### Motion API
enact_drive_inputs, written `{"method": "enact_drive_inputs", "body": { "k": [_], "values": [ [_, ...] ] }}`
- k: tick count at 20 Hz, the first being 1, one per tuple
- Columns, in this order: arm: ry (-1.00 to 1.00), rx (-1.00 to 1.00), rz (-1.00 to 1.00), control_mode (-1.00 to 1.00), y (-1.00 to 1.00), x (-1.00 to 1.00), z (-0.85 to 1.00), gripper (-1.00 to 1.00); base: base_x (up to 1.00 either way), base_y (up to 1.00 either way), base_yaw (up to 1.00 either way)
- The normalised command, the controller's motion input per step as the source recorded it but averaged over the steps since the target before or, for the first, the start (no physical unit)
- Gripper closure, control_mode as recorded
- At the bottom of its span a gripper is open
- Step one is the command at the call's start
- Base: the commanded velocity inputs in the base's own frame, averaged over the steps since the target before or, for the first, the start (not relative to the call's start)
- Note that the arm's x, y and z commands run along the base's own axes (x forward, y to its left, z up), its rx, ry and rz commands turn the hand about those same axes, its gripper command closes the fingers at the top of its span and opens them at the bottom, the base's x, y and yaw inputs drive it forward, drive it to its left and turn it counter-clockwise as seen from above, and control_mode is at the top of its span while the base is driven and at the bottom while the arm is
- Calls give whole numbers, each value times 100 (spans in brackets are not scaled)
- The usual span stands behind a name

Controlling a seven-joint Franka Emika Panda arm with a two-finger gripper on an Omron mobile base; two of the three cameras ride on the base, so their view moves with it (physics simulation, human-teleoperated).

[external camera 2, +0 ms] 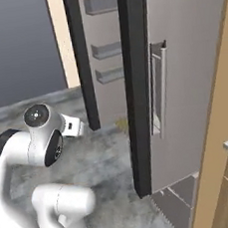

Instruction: Take a sugar cube from the saucer and place it inside the coffee. Then, grab milk from the fridge and place it next to the coffee on the counter to sweeten the coffee.

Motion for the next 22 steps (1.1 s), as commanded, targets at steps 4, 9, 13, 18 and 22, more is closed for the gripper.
{"method": "enact_drive_inputs", "body": {
  "k": [4,9,13,18,22],
  "values": [
    [0,0,0,100,0,0,0,-100,59,98,-56],
    [0,0,0,100,0,0,0,-100,47,79,-70],
    [0,0,0,100,0,0,0,-100,36,47,-77],
    [0,0,0,100,0,0,0,-100,22,46,-70],
    [0,0,0,100,0,0,0,-100,55,82,-42]
  ]
}}
